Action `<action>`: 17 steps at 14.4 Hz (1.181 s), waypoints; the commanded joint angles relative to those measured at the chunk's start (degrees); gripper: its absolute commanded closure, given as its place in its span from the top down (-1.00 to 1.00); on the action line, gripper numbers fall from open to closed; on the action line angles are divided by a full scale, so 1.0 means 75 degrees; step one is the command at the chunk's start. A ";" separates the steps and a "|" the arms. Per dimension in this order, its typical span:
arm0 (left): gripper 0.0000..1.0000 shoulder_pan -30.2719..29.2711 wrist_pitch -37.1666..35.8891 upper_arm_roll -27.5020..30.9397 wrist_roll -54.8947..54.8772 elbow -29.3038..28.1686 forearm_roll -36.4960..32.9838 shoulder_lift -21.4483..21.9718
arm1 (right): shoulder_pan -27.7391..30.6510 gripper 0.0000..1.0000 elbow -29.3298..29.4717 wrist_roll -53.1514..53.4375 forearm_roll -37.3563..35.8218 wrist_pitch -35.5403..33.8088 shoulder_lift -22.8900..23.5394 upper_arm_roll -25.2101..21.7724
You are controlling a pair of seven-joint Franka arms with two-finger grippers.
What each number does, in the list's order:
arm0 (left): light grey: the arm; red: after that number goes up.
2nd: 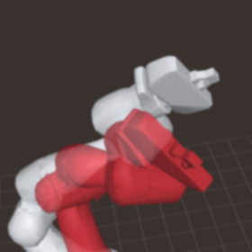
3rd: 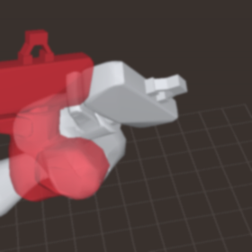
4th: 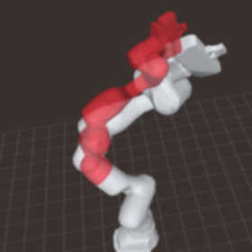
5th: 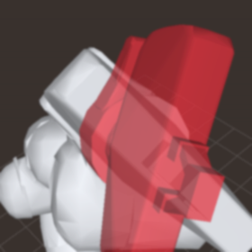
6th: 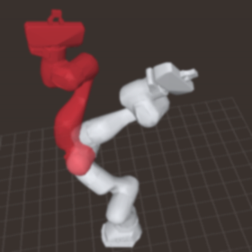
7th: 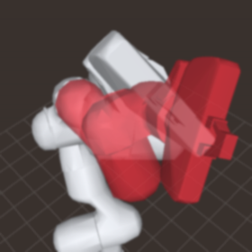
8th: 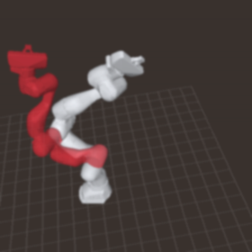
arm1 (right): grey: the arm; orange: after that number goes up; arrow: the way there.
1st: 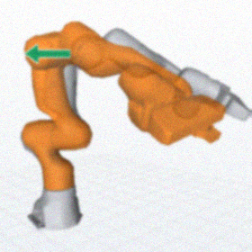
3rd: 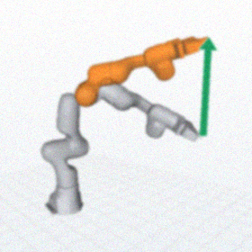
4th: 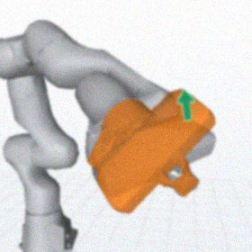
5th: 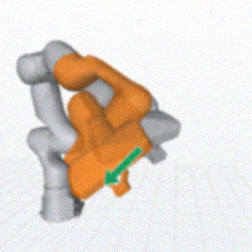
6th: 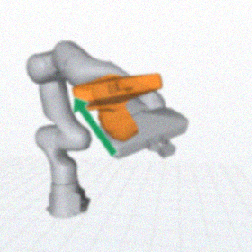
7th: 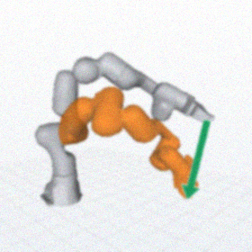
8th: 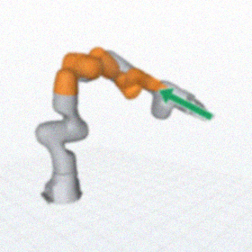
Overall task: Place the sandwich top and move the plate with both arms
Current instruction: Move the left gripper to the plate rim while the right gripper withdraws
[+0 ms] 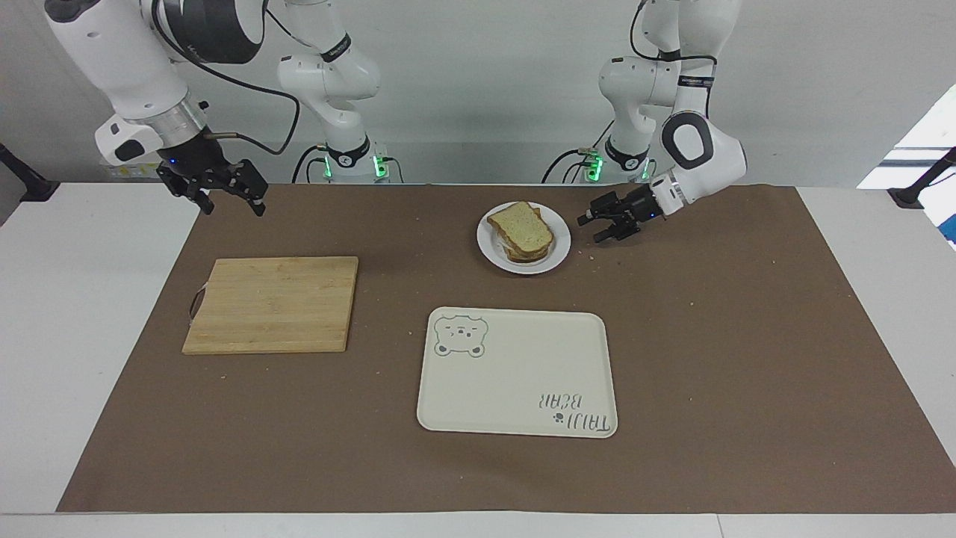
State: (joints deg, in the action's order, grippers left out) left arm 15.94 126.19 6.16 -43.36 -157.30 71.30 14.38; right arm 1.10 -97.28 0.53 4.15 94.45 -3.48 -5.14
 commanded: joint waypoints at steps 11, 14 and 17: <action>0.22 0.1319 0.0717 0.0057 -0.0523 -0.0355 0.1497 -0.0487 | -0.0029 1.00 0.1205 -0.0164 -0.0682 -0.1551 -0.0309 0.0298; -0.43 0.1332 0.0659 0.0069 -0.0512 -0.0367 0.1521 -0.0557 | -0.0029 1.00 0.0714 -0.0187 -0.0682 -0.1333 -0.0590 0.0298; -0.82 0.1251 0.0589 0.0069 -0.0570 -0.0379 0.1521 -0.0557 | -0.0017 1.00 0.0666 -0.0514 -0.0694 -0.1249 -0.0591 0.0298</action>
State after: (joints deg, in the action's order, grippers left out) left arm 24.62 129.78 6.14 -46.12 -158.70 81.16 9.46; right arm 0.83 -89.89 -0.64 0.37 83.47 -6.26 -3.14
